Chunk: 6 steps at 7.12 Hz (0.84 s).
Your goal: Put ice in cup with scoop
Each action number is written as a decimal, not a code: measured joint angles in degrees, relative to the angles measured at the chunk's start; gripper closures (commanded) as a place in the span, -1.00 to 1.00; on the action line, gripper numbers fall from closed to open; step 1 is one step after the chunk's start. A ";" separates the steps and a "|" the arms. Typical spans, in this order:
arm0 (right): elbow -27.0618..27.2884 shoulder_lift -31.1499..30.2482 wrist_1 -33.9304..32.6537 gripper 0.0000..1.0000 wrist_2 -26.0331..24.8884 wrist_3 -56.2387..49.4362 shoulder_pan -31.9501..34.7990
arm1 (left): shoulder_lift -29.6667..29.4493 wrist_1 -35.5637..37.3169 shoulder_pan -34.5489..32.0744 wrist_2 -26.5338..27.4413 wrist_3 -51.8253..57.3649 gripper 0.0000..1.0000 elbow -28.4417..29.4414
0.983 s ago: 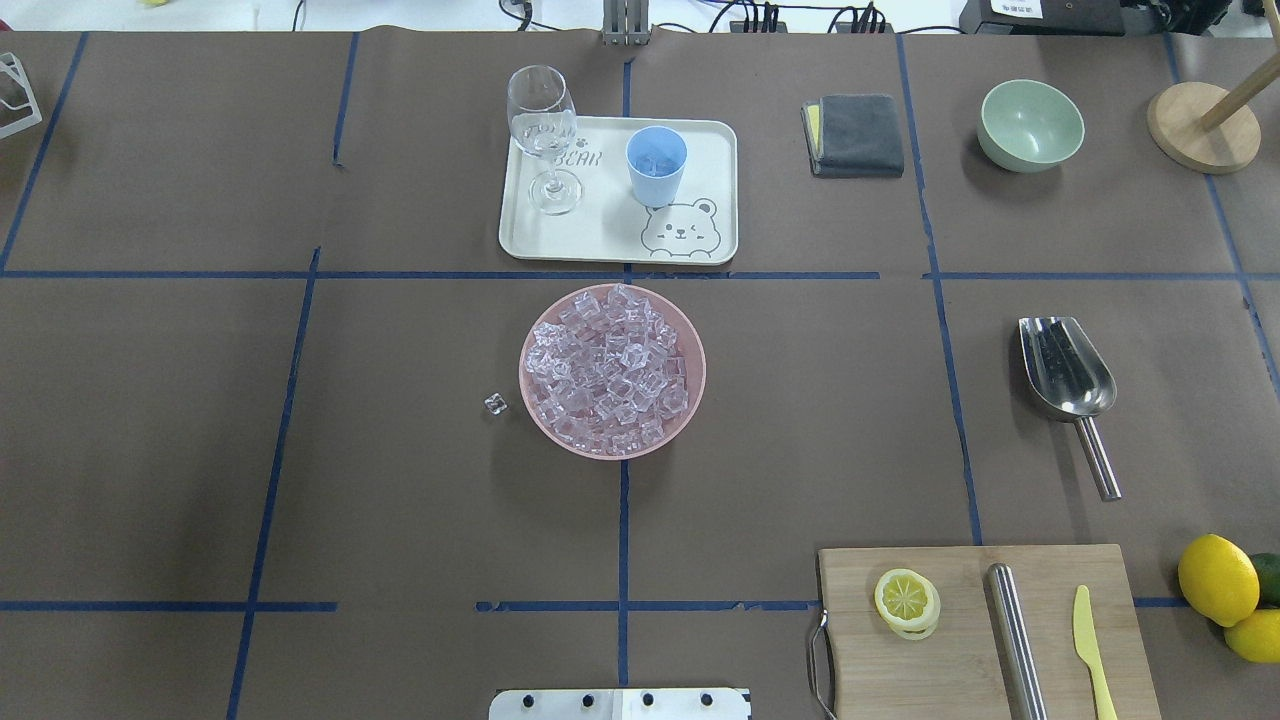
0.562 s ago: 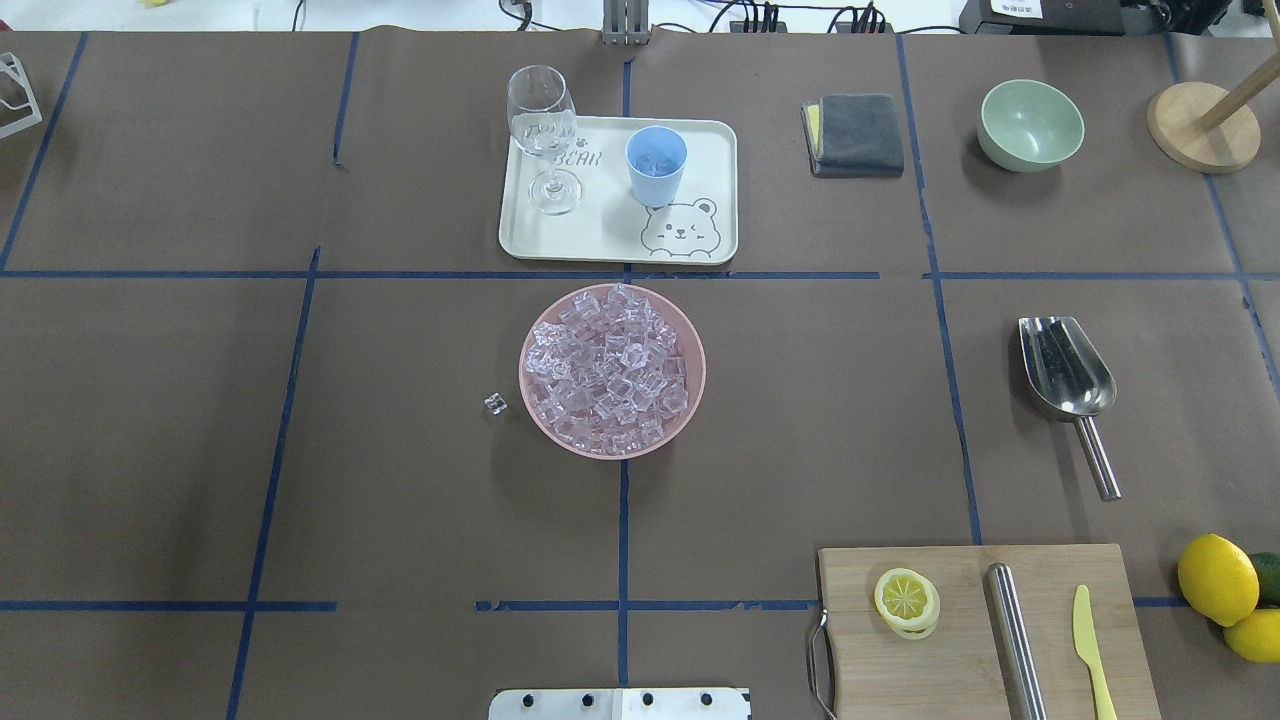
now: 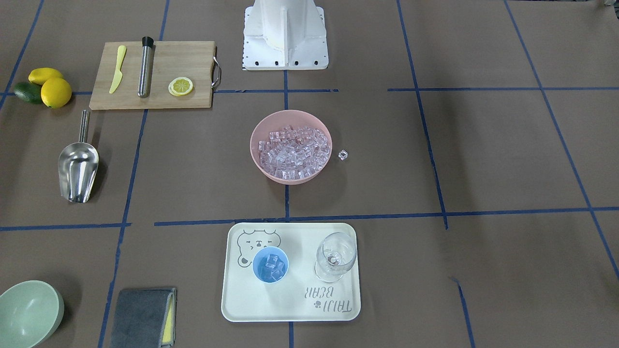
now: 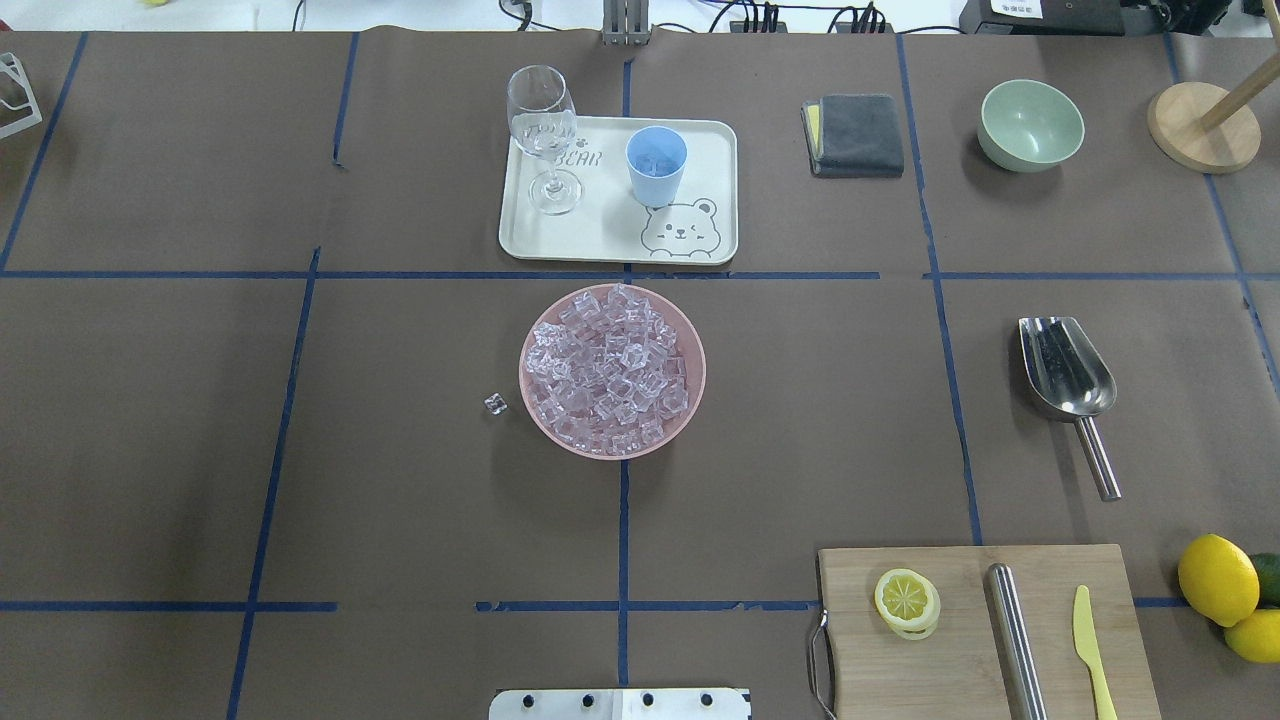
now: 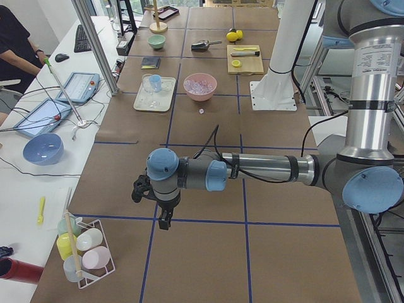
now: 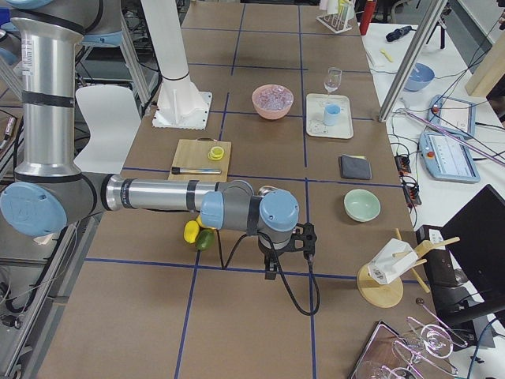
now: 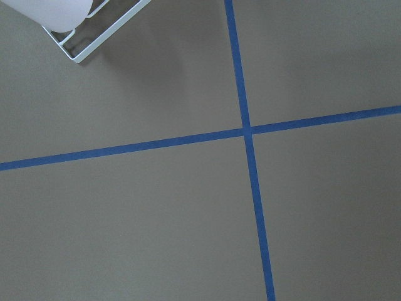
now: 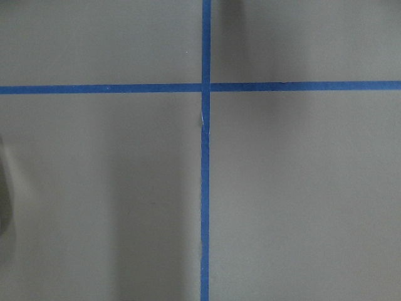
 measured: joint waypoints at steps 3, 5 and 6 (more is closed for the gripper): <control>0.00 0.34 0.00 -1.00 0.07 0.02 0.28 | 0.03 0.01 0.00 -0.67 -4.11 -1.00 -0.21; 0.00 0.43 0.00 -1.00 0.07 0.02 0.75 | -0.07 -0.02 0.00 -0.65 -6.23 -1.00 -0.31; 0.00 0.50 0.00 -1.00 0.07 0.02 1.20 | -0.15 -0.04 0.00 -0.64 -6.46 -1.00 -0.35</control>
